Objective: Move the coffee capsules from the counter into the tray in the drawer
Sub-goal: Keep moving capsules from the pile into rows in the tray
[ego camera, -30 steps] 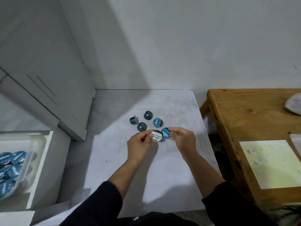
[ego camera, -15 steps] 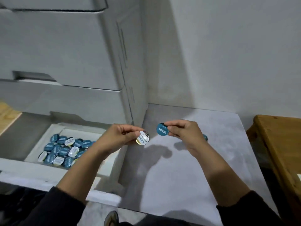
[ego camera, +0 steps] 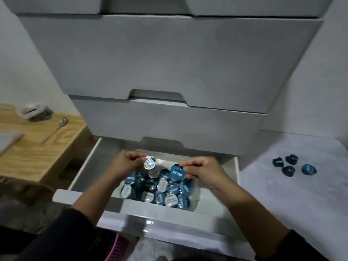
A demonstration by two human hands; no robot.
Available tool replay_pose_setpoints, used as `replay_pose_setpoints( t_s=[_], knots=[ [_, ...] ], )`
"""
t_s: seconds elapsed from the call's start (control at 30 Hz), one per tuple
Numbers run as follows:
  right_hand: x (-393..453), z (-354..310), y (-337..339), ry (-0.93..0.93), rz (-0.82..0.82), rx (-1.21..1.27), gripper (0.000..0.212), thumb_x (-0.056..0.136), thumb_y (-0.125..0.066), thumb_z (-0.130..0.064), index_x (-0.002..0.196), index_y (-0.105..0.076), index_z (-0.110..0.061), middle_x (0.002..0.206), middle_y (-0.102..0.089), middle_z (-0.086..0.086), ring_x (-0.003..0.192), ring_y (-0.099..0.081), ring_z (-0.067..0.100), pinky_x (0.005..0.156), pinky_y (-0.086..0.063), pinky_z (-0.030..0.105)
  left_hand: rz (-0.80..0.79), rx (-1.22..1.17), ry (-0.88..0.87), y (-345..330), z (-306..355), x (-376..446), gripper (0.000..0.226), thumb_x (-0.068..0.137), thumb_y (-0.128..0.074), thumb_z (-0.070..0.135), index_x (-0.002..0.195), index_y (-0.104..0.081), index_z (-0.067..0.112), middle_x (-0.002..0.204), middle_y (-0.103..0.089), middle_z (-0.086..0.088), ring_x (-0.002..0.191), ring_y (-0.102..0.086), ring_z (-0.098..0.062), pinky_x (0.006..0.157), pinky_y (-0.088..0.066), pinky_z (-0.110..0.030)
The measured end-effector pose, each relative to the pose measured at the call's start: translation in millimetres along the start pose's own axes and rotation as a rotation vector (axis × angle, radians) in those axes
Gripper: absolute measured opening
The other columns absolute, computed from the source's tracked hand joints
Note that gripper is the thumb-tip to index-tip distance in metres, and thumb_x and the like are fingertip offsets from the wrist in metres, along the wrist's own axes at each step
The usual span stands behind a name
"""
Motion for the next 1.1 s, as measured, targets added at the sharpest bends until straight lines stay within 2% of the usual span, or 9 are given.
replay_pose_setpoints(
  t_s=[0.13,0.23,0.33,0.4,0.5,0.67,0.83,1.0,1.1],
  knots=[
    [32.9,10.0,-36.7,-0.111,0.155,0.037,0.021,0.082,-0.065,-0.002,0.073,-0.073,-0.019,0.09,-0.073,0.008,0.082,-0.069,0.017,0.081,-0.057,0.029,0.031,0.097,0.019,13.0,-19.7,32.5,0.013,0.086,-0.062,0.012,0.095,-0.072,0.01,0.07,-0.068,-0.002,0.053,-0.058,-0.004,0.052,-0.047,-0.013],
    [54.2,22.2,-47.2,-0.157,0.269,0.006,0.02,0.08,-0.068,-0.008,0.07,-0.074,-0.023,0.085,-0.075,0.001,0.082,-0.071,0.016,0.086,-0.055,0.035,0.029,0.134,0.017,13.6,-23.8,49.3,0.014,0.085,-0.064,0.015,0.096,-0.073,0.013,0.088,-0.074,-0.009,0.064,-0.061,-0.01,0.069,-0.051,-0.022],
    [69.6,33.0,-56.5,-0.18,0.331,0.0,0.015,0.078,-0.07,-0.014,0.074,-0.075,-0.028,0.081,-0.076,-0.003,0.079,-0.072,0.016,0.085,-0.056,0.042,0.041,0.134,0.053,14.7,-28.4,60.0,0.015,0.085,-0.065,0.017,0.097,-0.072,0.012,0.096,-0.073,-0.008,0.074,-0.063,-0.012,0.075,-0.049,-0.024],
    [75.5,33.8,-62.8,-0.196,0.367,0.027,0.015,0.079,-0.068,-0.009,0.073,-0.075,-0.022,0.084,-0.076,0.002,0.081,-0.072,0.018,0.084,-0.057,0.04,0.025,0.145,0.07,13.6,-31.5,67.2,0.015,0.085,-0.064,0.017,0.097,-0.072,0.011,0.102,-0.071,-0.007,0.085,-0.061,-0.013,0.082,-0.048,-0.024],
    [84.6,35.1,-69.6,-0.201,0.399,0.059,0.021,0.081,-0.064,0.0,0.074,-0.073,-0.018,0.089,-0.074,0.01,0.082,-0.071,0.022,0.083,-0.058,0.037,-0.014,0.204,0.063,10.8,-33.0,75.2,0.015,0.087,-0.062,0.014,0.098,-0.071,0.008,0.107,-0.07,-0.006,0.086,-0.058,-0.01,0.084,-0.042,-0.018],
    [102.4,40.2,-69.4,-0.247,0.454,-0.004,0.021,0.083,-0.064,-0.003,0.073,-0.071,-0.02,0.085,-0.073,0.007,0.079,-0.071,0.021,0.08,-0.058,0.033,-0.027,0.309,0.052,10.5,-34.2,84.5,0.016,0.086,-0.06,0.013,0.094,-0.073,0.008,0.105,-0.072,-0.007,0.099,-0.065,-0.016,0.089,-0.043,-0.017],
    [113.8,43.1,-70.6,-0.263,0.452,-0.04,0.023,0.085,-0.062,-0.003,0.072,-0.067,-0.021,0.083,-0.07,0.008,0.076,-0.067,0.02,0.081,-0.055,0.029,-0.058,0.396,0.037,10.8,-35.9,90.5,0.015,0.084,-0.064,0.015,0.094,-0.074,0.011,0.103,-0.073,-0.008,0.097,-0.067,-0.019,0.091,-0.048,-0.023],
    [118.3,44.8,-73.9,-0.255,0.414,-0.026,0.021,0.083,-0.064,0.001,0.07,-0.067,-0.015,0.081,-0.068,0.011,0.07,-0.066,0.018,0.066,-0.055,0.018,-0.04,0.376,0.003,17.6,-36.7,89.4,0.016,0.082,-0.068,0.015,0.096,-0.072,0.009,0.102,-0.073,-0.006,0.094,-0.067,-0.015,0.092,-0.046,-0.02],
    [120.9,44.8,-78.4,-0.266,0.361,-0.032,0.018,0.082,-0.065,-0.001,0.072,-0.067,-0.016,0.083,-0.069,0.01,0.075,-0.068,0.018,0.078,-0.056,0.024,-0.051,0.335,0.003,23.5,-38.8,85.6,0.015,0.082,-0.068,0.012,0.096,-0.071,0.008,0.101,-0.072,-0.007,0.089,-0.066,-0.013,0.096,-0.048,-0.024]
  ],
)
Point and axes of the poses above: each hand's wrist, its own x-axis towards the middle knuckle, its own y-axis out of the back of the hand, z = x × y, the point moved 3 cm from there along x, towards the middle knuckle
